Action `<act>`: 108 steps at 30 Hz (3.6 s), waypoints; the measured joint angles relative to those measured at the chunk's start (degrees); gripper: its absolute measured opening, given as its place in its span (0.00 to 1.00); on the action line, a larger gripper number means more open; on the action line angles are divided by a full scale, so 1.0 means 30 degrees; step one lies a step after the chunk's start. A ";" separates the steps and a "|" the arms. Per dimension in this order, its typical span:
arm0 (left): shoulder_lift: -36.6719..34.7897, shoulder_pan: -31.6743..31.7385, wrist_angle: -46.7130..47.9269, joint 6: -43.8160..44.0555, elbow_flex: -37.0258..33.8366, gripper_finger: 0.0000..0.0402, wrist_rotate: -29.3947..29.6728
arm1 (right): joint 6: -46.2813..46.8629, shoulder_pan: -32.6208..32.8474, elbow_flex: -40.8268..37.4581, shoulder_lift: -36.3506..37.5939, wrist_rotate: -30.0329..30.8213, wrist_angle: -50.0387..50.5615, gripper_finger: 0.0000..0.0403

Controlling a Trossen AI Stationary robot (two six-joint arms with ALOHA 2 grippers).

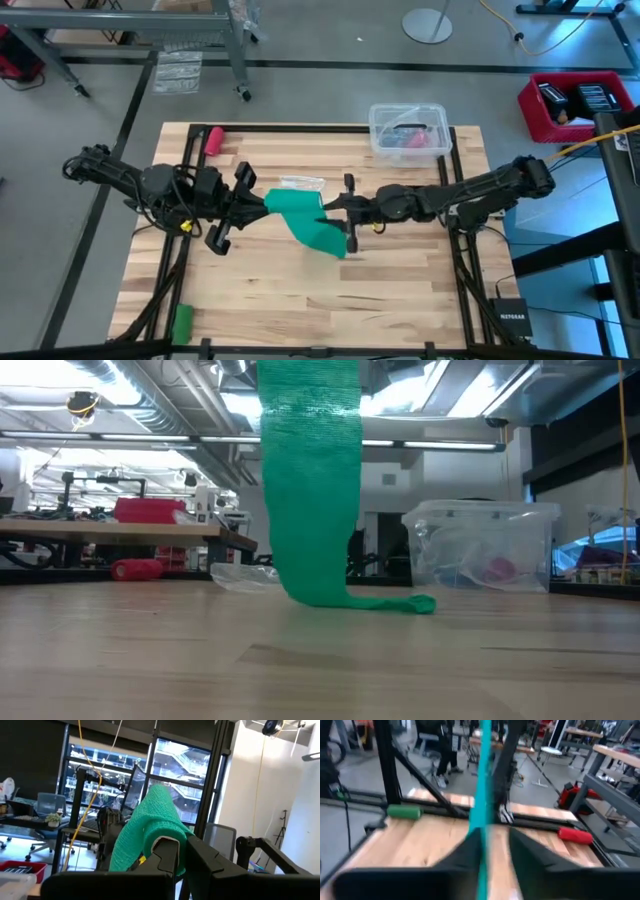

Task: Roll bandage
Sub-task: Roll the green bandage

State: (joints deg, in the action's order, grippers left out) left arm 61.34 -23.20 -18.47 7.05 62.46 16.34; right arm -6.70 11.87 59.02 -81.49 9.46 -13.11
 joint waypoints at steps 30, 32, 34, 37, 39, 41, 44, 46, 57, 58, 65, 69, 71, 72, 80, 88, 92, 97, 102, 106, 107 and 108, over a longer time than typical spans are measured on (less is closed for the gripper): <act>-0.1180 0.0000 0.2083 -0.6516 -0.0015 0.04 0.6721 | 0.1355 0.3688 0.0015 0.2338 0.2001 0.4243 0.00; -0.1180 0.0000 0.2288 -0.7645 -0.0015 0.04 0.7320 | 0.1641 0.4160 0.0088 0.2338 0.2186 0.4330 0.00; -0.1180 0.0000 0.2443 -0.8551 -0.0015 0.04 0.7820 | 0.1668 0.4641 0.0426 0.2338 0.2133 0.4302 0.00; -0.1109 0.0000 0.2585 -0.9383 -0.0015 0.04 0.8107 | 0.1663 0.5200 0.0967 0.2353 0.2003 0.4198 0.00; -0.0992 0.0000 0.2682 -1.0159 -0.0015 0.04 0.8283 | 0.1655 0.5472 0.1365 0.2346 0.1986 0.4303 0.00; -0.0803 -0.0007 0.2788 -1.0821 -0.0015 0.04 0.8822 | 0.1627 0.5788 0.1883 0.2346 0.1986 0.4296 0.00; -0.0527 0.0006 0.3278 -1.1484 -0.0015 0.04 0.9905 | 0.1596 0.6071 0.2487 0.2353 0.1650 0.4223 0.00; -0.0225 0.0062 0.3663 -1.1952 -0.0015 0.04 1.0669 | 0.1585 0.6264 0.2828 0.2353 0.1495 0.4272 0.00; 0.0389 0.0121 0.7169 -1.1155 -0.0022 0.04 1.1303 | 0.0287 0.7366 0.4948 0.2353 0.1505 0.4316 0.00; 0.0375 0.0124 0.7533 -1.0880 -0.0022 0.04 1.1307 | 0.0103 0.7488 0.5213 0.2353 0.1498 0.4315 0.00; 0.0364 0.0044 0.8456 -0.9519 -0.0022 0.04 1.1282 | -0.0348 0.7587 0.6222 0.2339 0.1498 0.5279 0.00; 0.0357 -0.0147 0.8541 -0.9401 -0.0022 0.04 1.1215 | -0.0068 0.7550 0.6222 0.2266 0.1672 0.5625 0.00; 0.0357 -0.0239 0.8529 -0.9329 -0.0022 0.04 1.1217 | 0.0009 0.7539 0.6232 0.2162 0.1675 0.5908 0.01; 0.0357 -0.0266 0.8532 -0.9322 -0.0022 0.04 1.1220 | 0.0081 0.7536 0.6222 0.2045 0.1665 0.6017 0.01; 0.0357 -0.0240 0.8253 -0.9490 -0.0022 0.04 1.1278 | 0.2108 0.7550 0.6229 0.0905 0.4156 0.6966 0.21; 0.0164 -0.0248 0.4660 -1.1530 0.0000 0.04 1.1271 | 0.3098 0.7375 0.6222 0.0156 0.4813 1.1351 0.53; 0.0168 -0.0309 0.4392 -1.1088 0.0000 0.04 1.1069 | 0.3249 0.7426 0.6222 0.0305 0.6551 1.3276 0.60; 0.0174 -0.0491 0.4399 -0.9476 0.0231 0.04 0.9480 | 0.3214 0.7215 0.6018 0.0806 0.7853 1.5039 0.61; 0.0168 -0.0942 0.4325 -0.8791 0.0826 0.04 0.8060 | 0.2676 0.4803 0.3231 0.1885 0.6389 1.3267 0.56; 0.0168 -0.1366 0.4355 -0.8851 0.1033 0.04 0.8015 | 0.2112 0.2463 0.0095 0.2812 0.4227 0.8467 0.53; 0.0168 -0.1453 0.4343 -0.8864 0.1054 0.04 0.8019 | 0.2065 0.2001 -0.0574 0.2816 0.3875 0.7346 0.53; 0.0168 -0.1524 0.4340 -0.8847 0.1056 0.04 0.8019 | 0.2077 0.1580 -0.1170 0.2795 0.3520 0.6396 0.53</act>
State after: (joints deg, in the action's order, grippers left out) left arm 61.84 -27.77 -5.45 -19.49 65.63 40.40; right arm -0.47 16.61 55.52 -73.11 20.02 6.08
